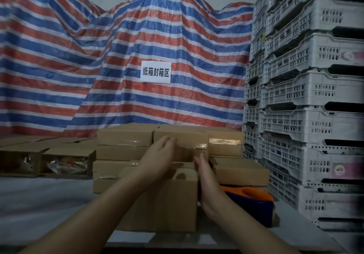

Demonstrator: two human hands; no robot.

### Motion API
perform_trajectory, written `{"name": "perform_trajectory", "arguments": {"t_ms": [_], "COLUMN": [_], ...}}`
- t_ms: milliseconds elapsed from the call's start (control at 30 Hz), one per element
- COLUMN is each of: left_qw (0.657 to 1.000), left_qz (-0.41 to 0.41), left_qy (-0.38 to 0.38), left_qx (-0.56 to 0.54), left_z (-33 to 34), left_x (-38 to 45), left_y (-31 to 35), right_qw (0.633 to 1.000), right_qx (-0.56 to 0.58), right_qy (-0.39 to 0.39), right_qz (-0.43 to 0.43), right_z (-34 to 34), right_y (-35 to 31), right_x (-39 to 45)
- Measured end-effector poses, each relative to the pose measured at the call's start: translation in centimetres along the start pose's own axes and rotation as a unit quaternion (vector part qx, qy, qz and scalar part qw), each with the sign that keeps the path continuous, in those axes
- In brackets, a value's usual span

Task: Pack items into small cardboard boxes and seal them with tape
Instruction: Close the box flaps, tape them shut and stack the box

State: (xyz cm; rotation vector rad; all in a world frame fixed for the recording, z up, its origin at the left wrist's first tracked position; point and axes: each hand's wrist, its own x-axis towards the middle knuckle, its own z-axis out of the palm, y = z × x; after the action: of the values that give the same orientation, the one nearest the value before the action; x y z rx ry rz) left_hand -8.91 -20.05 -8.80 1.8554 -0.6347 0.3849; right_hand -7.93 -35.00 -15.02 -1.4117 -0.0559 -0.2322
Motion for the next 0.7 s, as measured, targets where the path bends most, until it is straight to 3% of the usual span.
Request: {"name": "perform_trajectory", "arguments": {"t_ms": [100,167,300,400,533,700], "left_qw": [0.987,0.98,0.986,0.975,0.971,0.971], "left_qz": [0.076,0.054,-0.118,-0.193,-0.198,-0.169], "left_qy": [0.14,0.19,0.121,0.062,0.055,0.128], "left_qx": [0.016,0.026,0.014,-0.096,-0.124,-0.108], "left_z": [-2.7,-4.6,-5.8,-4.5,-3.7,-3.4], "left_x": [-1.3,-2.4,-4.6,-6.1,-6.9,-5.2], "left_y": [-1.8,-3.8,-7.5,-8.5,-9.2,-5.9], "right_qw": [0.999,0.997,0.991,0.986,0.979,0.99], "right_qx": [-0.038,-0.07,-0.128,-0.147,-0.157,-0.101], "right_qy": [0.006,-0.019,-0.035,-0.07,-0.128,-0.065], "right_qz": [-0.024,-0.04,-0.017,-0.018,-0.017,-0.077], "right_z": [-1.2,-1.9,-2.4,-2.4,-2.5,-2.0], "right_y": [0.3,1.0,2.3,2.7,2.8,1.1], "right_x": [0.0,0.0,-0.6,-1.2,-2.3,-2.8]}}
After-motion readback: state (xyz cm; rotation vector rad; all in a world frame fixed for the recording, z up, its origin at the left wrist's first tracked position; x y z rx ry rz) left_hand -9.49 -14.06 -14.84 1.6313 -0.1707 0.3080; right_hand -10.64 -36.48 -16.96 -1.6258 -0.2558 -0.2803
